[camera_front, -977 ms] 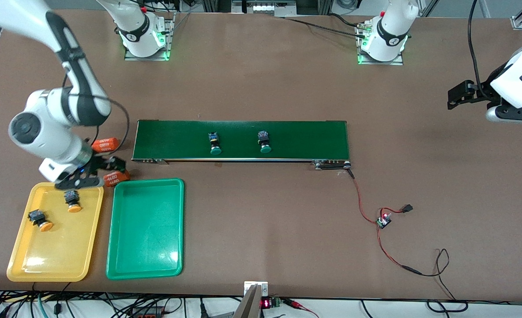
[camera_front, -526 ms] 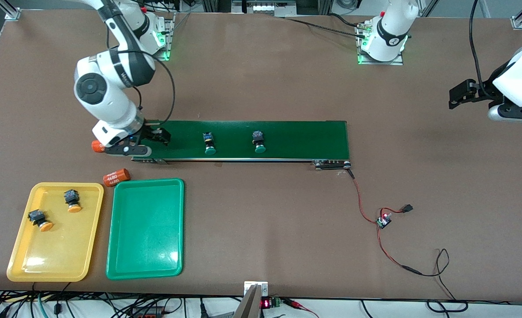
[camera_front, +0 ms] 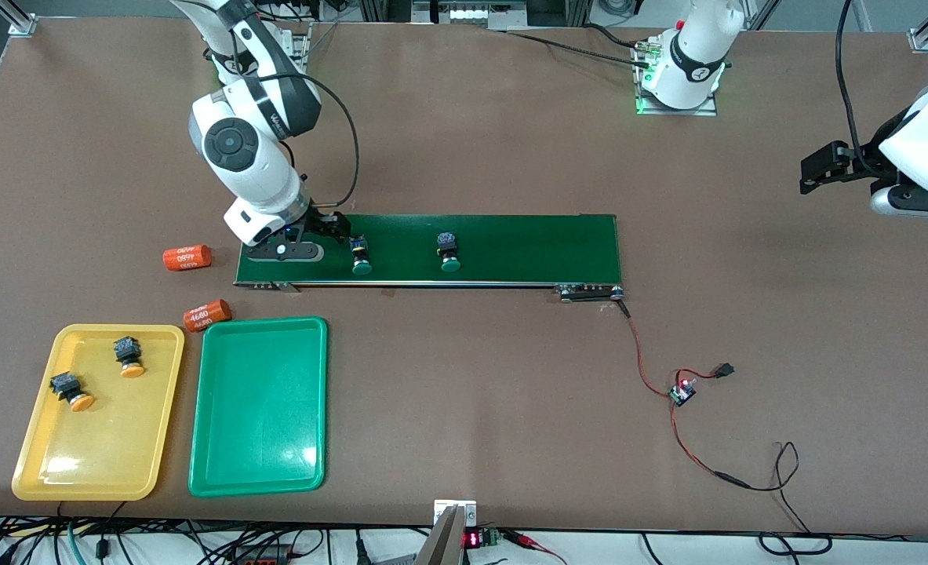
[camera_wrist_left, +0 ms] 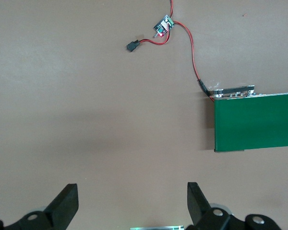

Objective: Sort buttons by color to trays
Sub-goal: 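Move the right gripper back to the belt and grasp a green button, then carry the green button into the green tray and release it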

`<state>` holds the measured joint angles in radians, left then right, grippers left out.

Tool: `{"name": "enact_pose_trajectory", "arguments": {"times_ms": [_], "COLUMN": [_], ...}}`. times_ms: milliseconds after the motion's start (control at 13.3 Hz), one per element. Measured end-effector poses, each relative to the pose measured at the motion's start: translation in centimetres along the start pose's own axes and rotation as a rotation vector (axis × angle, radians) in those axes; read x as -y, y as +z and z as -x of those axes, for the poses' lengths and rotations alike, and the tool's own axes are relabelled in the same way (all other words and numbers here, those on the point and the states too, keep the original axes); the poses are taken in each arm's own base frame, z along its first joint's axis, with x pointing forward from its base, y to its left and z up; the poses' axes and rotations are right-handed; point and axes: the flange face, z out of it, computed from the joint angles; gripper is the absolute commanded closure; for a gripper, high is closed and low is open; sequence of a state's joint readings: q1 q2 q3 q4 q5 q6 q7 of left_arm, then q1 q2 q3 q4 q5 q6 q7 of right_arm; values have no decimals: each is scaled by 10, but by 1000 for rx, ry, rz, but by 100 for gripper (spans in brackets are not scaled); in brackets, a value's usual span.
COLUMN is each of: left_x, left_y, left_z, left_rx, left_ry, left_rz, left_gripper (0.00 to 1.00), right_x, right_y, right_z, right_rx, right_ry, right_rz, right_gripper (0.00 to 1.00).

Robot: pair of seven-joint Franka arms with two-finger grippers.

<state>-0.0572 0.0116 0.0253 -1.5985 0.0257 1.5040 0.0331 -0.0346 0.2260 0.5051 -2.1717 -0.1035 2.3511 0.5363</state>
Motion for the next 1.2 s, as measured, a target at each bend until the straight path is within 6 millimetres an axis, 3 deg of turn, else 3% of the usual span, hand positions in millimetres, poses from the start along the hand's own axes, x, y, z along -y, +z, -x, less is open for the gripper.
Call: {"name": "enact_pose_trajectory", "arguments": {"times_ms": [451,526,827,1053,1203], "left_x": [0,-1,0,0,0], "left_y": [0,0,0,0,0], "left_z": [0,0,0,0,0], "left_rx": [0,0,-1,-1,-1], "left_ry": [1,1,1,0,0], "left_rz": [0,0,0,0,0], "left_gripper": [0,0,0,0,0], "right_x": [18,19,20,4,-12], "right_y": [26,29,43,49,51], "right_z": [2,2,-1,-10,-17], "right_rx": [-2,-2,-8,-9,-13], "right_ry": [-16,-16,-22,-53,-77], "right_rz": [-43,-48,-73,-66,-57], "right_gripper": [2,10,58,69,89]}}
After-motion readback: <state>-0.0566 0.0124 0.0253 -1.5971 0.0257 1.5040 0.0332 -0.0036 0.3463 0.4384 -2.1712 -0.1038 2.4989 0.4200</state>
